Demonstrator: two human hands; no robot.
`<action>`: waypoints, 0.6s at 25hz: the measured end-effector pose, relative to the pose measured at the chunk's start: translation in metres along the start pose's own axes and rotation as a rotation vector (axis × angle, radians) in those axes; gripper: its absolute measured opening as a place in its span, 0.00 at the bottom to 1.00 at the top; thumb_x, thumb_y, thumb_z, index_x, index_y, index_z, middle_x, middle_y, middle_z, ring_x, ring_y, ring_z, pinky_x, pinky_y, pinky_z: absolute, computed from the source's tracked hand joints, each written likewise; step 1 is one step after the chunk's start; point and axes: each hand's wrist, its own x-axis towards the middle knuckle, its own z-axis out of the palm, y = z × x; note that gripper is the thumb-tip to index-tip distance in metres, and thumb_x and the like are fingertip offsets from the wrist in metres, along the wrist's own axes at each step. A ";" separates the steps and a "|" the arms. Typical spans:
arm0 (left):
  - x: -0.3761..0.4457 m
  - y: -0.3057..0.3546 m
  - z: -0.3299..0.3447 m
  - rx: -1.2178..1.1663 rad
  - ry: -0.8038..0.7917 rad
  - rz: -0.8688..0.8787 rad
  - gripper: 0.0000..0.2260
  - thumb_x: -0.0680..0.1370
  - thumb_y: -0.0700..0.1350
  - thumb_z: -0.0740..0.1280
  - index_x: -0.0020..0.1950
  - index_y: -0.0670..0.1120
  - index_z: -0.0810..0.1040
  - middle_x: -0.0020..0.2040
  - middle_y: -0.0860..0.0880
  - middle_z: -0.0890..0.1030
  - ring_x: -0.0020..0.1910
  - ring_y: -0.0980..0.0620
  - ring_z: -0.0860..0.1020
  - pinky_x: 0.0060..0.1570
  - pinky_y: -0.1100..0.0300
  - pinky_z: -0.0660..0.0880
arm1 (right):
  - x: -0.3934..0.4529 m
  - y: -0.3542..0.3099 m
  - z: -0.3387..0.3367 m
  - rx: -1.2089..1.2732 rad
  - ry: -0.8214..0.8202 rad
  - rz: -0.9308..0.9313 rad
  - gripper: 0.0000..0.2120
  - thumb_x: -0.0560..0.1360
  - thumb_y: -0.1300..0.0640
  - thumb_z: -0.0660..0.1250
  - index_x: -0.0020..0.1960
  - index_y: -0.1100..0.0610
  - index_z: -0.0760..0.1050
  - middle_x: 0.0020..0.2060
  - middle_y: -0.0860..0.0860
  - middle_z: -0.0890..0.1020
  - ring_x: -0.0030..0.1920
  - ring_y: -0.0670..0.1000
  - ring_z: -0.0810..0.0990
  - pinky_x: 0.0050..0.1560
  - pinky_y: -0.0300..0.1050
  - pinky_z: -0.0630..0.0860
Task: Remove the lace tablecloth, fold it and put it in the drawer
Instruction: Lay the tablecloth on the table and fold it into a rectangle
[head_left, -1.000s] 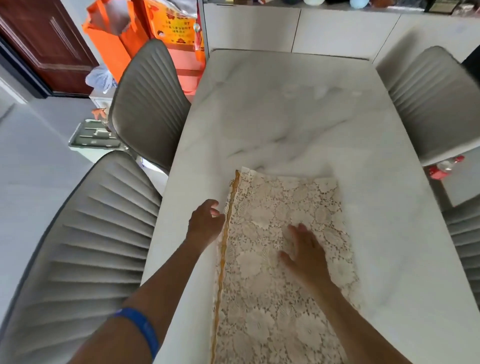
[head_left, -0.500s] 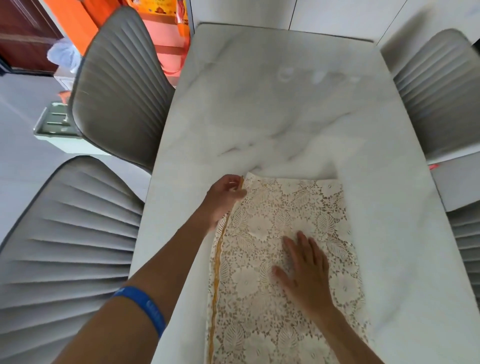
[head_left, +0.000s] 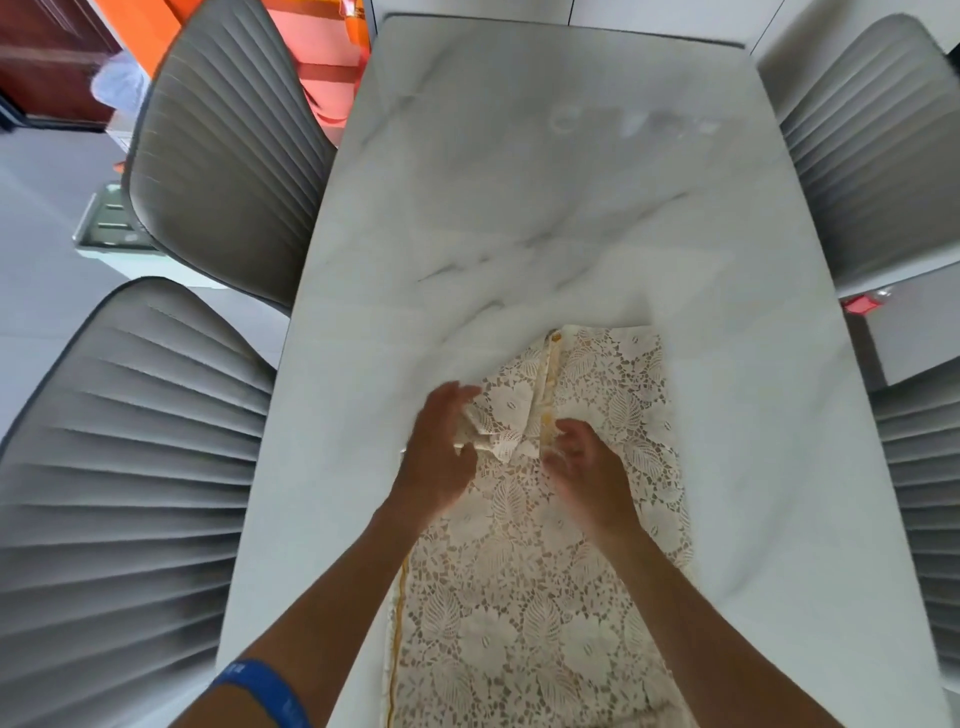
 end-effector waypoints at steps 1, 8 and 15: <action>0.001 -0.004 0.002 0.099 0.098 -0.044 0.30 0.73 0.31 0.67 0.70 0.55 0.69 0.72 0.49 0.68 0.67 0.48 0.71 0.65 0.53 0.73 | 0.002 -0.008 0.003 0.097 -0.018 0.023 0.18 0.78 0.53 0.69 0.66 0.52 0.74 0.51 0.47 0.84 0.50 0.47 0.84 0.50 0.48 0.81; 0.003 -0.030 -0.008 0.101 0.127 -0.130 0.22 0.73 0.40 0.73 0.65 0.52 0.75 0.60 0.51 0.78 0.59 0.49 0.75 0.59 0.54 0.74 | 0.025 -0.041 0.034 0.510 0.017 0.279 0.08 0.74 0.56 0.74 0.51 0.55 0.80 0.37 0.54 0.85 0.35 0.51 0.81 0.44 0.49 0.81; -0.006 -0.035 -0.007 0.036 0.188 0.004 0.10 0.74 0.40 0.73 0.53 0.49 0.82 0.53 0.55 0.80 0.54 0.52 0.78 0.56 0.50 0.78 | 0.044 -0.055 0.031 0.567 0.120 0.360 0.11 0.69 0.56 0.79 0.38 0.58 0.77 0.32 0.50 0.82 0.28 0.48 0.80 0.28 0.39 0.77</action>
